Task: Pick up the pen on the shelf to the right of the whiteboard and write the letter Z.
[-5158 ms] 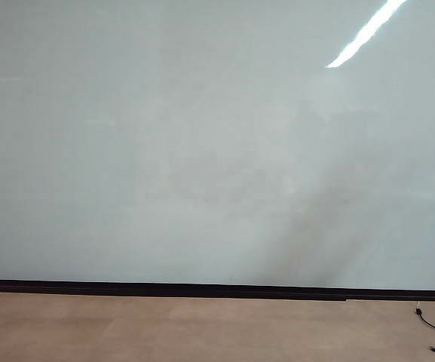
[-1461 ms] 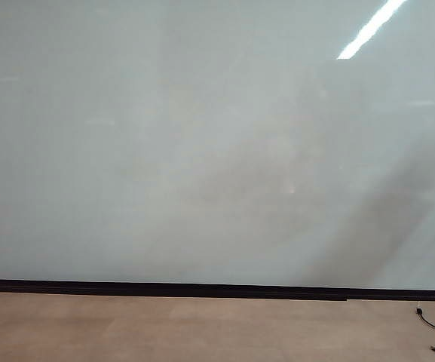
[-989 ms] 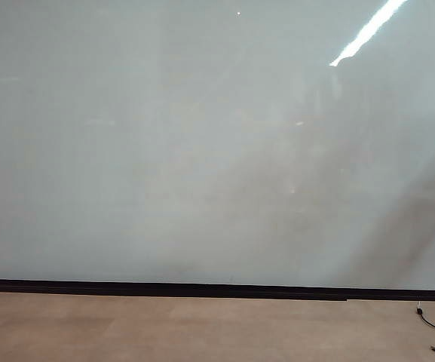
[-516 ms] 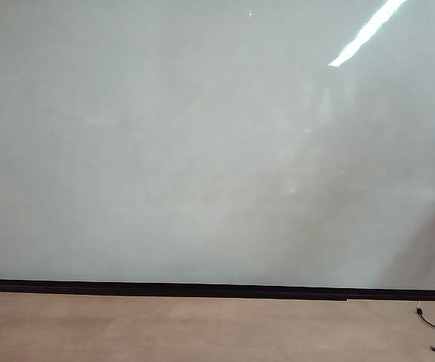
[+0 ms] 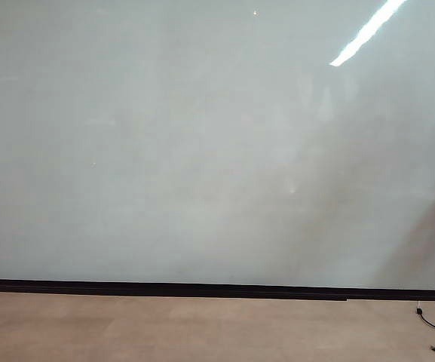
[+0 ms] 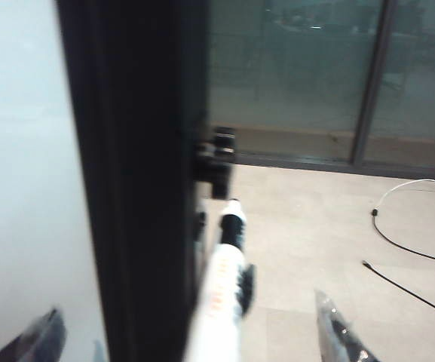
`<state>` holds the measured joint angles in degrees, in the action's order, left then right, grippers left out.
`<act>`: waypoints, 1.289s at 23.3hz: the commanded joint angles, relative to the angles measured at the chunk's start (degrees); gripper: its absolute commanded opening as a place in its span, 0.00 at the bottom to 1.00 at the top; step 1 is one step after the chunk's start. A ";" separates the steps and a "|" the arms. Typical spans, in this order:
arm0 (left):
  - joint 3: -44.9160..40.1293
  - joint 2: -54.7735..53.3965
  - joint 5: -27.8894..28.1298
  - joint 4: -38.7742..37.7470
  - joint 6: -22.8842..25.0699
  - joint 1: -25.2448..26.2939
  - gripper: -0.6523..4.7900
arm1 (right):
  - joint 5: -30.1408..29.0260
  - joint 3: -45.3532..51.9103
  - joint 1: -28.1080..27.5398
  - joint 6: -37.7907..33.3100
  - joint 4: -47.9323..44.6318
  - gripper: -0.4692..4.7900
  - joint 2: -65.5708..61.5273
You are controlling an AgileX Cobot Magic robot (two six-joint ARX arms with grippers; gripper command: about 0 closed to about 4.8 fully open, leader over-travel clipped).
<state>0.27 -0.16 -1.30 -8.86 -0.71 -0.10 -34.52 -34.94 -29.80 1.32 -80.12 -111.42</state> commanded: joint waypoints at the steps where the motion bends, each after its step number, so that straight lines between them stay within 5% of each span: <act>1: 0.11 -0.02 0.00 0.33 0.26 -0.02 0.11 | -0.11 -0.26 -0.02 -0.50 -0.96 0.89 0.20; 9: 0.11 -0.02 -0.07 0.31 0.26 -0.02 0.11 | -0.15 -1.66 -0.13 -4.26 -0.96 0.73 -1.16; 17: 0.11 -0.02 -0.02 0.33 0.26 -0.02 0.11 | -0.09 -1.79 -0.15 -6.08 -1.01 0.72 -1.86; 30: 0.11 -0.02 0.00 0.31 0.26 -0.02 0.11 | -0.33 -2.45 -0.15 -8.02 -1.01 0.57 -1.86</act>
<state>0.27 -0.19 -1.30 -8.84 -0.71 -0.10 -34.59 -36.97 -29.89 -6.46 -80.09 -113.51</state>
